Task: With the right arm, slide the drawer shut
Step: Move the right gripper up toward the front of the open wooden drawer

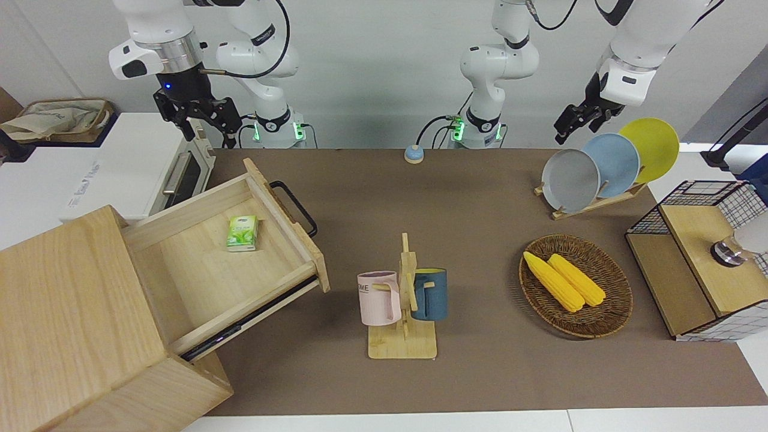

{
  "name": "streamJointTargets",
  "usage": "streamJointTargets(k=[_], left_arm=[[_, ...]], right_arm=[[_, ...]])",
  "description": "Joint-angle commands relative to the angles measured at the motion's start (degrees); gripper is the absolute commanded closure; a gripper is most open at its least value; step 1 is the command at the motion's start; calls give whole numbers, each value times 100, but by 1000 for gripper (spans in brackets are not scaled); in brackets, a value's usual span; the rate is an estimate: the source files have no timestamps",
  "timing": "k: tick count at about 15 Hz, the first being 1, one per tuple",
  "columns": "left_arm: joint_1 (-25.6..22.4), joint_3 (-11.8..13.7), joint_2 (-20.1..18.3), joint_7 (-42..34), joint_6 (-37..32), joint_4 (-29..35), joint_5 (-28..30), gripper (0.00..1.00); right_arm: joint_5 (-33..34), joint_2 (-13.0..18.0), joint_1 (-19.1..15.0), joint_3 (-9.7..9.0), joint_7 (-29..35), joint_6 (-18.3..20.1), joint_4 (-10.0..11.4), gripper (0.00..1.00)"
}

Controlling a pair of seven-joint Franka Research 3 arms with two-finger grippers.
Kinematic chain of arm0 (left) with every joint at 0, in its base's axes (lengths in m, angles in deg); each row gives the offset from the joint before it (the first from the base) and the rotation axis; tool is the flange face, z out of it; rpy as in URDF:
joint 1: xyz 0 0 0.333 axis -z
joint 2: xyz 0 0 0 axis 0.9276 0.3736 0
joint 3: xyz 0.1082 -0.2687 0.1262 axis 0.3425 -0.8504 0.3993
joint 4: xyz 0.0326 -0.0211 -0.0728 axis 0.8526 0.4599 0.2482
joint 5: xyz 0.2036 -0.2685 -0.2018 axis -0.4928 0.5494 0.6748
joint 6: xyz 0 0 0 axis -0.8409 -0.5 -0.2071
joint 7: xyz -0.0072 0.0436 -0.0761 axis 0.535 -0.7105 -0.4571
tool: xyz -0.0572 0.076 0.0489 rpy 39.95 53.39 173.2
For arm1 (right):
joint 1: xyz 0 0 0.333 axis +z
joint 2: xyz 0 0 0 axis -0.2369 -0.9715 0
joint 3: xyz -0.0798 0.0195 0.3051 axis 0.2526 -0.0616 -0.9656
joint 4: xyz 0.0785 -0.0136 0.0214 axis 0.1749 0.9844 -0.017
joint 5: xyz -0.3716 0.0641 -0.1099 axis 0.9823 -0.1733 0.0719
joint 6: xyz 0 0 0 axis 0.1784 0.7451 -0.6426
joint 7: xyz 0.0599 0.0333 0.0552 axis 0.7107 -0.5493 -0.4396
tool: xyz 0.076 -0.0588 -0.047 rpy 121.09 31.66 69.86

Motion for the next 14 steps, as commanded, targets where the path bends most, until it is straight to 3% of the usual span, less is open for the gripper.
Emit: streamJointTargets(k=[1, 5, 8, 14], left_arm=[[24, 29, -49, -56, -4, -2, 21, 7], [24, 29, -49, -56, -12, -2, 21, 7], [24, 29, -49, -56, -12, -2, 21, 7], [24, 29, -49, -56, -12, -2, 21, 7]], right_arm=[[48, 34, -9, -32, 185, 207, 5, 681], [-32, 34, -9, -59, 801, 400, -48, 999], [-312, 42, 69, -59, 1213, 559, -56, 1000], [-691, 51, 298, -164, 2549, 498, -48, 1000]])
